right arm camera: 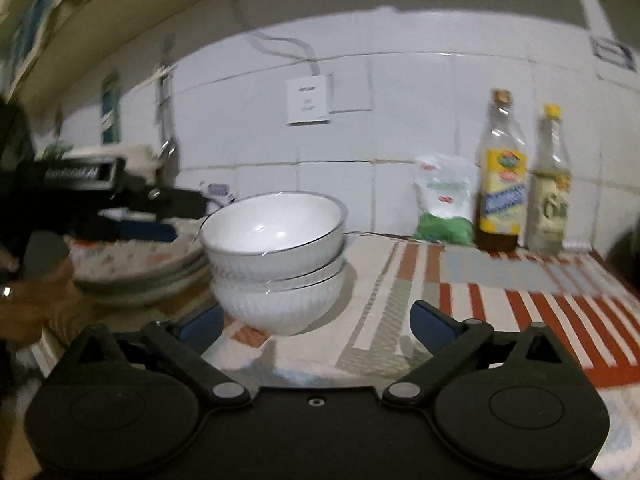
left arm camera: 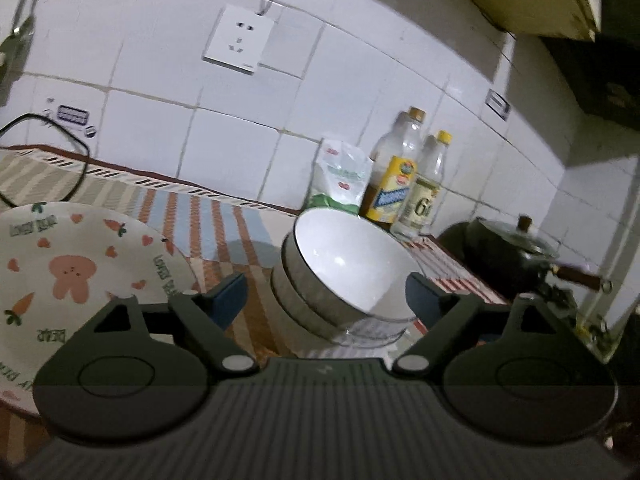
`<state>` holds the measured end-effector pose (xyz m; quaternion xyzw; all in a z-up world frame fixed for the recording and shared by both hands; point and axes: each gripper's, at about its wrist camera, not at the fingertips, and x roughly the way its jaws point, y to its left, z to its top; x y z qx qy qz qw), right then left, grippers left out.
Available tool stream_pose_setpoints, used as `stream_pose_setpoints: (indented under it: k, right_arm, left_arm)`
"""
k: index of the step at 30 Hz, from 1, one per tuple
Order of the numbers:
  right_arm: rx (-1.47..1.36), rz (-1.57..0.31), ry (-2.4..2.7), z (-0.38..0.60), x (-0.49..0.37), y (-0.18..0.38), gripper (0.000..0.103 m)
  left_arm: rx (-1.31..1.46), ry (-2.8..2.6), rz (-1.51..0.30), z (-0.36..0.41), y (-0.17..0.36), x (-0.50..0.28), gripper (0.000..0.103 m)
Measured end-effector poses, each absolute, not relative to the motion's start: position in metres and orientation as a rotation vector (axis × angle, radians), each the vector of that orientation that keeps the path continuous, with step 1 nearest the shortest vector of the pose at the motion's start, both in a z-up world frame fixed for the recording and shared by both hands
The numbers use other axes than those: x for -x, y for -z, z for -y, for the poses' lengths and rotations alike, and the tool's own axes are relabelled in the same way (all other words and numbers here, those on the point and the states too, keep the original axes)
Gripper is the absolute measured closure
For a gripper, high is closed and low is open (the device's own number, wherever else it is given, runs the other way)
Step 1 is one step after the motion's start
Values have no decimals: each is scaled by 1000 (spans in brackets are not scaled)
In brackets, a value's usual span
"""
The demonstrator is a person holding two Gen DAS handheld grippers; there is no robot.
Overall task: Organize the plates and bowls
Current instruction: 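Grasp the stack of three white bowls at its sides with both grippers, then lift the bowl stack with both grippers and carry it over the plate stack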
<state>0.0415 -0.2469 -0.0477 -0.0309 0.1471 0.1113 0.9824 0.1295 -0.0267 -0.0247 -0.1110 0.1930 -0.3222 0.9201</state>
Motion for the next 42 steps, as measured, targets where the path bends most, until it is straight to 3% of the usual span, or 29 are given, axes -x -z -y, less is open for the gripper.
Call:
stream_pose_setpoints:
  k: [5, 22, 42]
  right_arm:
    - [125, -327, -255, 240, -62, 56, 0]
    - [161, -417, -425, 225, -117, 62, 0]
    - [79, -498, -432, 228, -141, 56, 0]
  left_arm:
    - [131, 692, -409, 38, 36, -138, 6]
    - [-48, 842, -506, 71, 45, -167, 0]
    - [-30, 837, -542, 74, 47, -178, 0]
